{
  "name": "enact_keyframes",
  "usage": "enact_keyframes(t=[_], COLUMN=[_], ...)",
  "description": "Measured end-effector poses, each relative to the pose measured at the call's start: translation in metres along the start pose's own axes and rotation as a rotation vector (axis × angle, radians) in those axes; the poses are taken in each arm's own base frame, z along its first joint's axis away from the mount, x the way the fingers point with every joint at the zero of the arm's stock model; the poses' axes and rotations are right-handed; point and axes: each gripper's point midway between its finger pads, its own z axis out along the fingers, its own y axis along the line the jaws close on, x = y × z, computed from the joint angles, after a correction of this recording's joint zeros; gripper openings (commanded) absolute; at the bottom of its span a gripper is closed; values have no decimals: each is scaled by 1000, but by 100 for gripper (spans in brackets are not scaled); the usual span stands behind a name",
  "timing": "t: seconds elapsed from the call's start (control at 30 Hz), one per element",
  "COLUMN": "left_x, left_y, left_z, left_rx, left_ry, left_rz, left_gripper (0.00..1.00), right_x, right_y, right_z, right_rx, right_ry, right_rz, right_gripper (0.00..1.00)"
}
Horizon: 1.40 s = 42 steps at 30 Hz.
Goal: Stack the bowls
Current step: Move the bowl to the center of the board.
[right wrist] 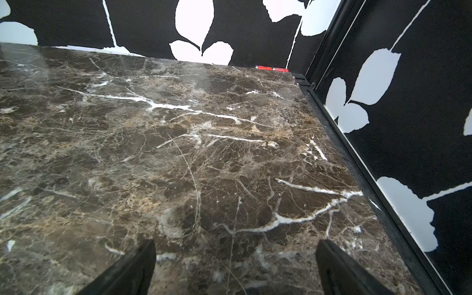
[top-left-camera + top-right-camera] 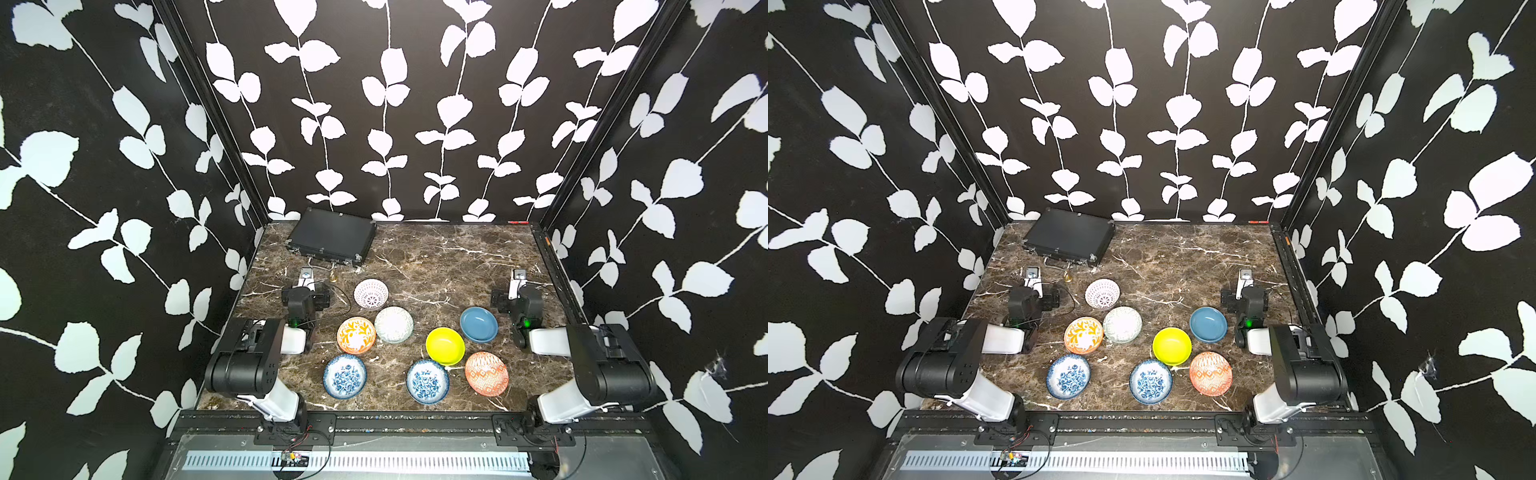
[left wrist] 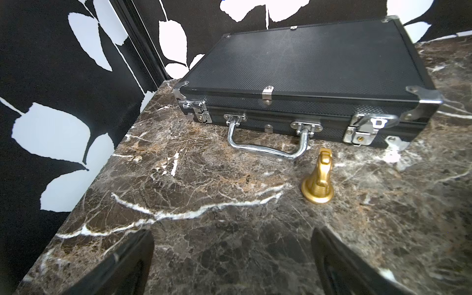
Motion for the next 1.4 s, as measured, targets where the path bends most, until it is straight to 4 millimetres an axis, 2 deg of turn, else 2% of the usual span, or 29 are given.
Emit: enact_keyframes(t=[1.17, 1.27, 1.4], left_x=[-1, -8, -26], left_y=[2, 3, 11], left_z=[-1, -7, -17], left_rx=[-26, -50, -118], left_ry=[0, -16, 26], left_rz=[1, 9, -8], left_gripper=[99, 99, 99], right_x=[-1, -10, -35], right_y=[0, 1, 1], right_z=[-1, -7, -23], right_rx=[14, 27, 39], right_ry=[-2, -16, -75], right_rz=[-4, -14, -20], right_gripper=[99, 99, 99])
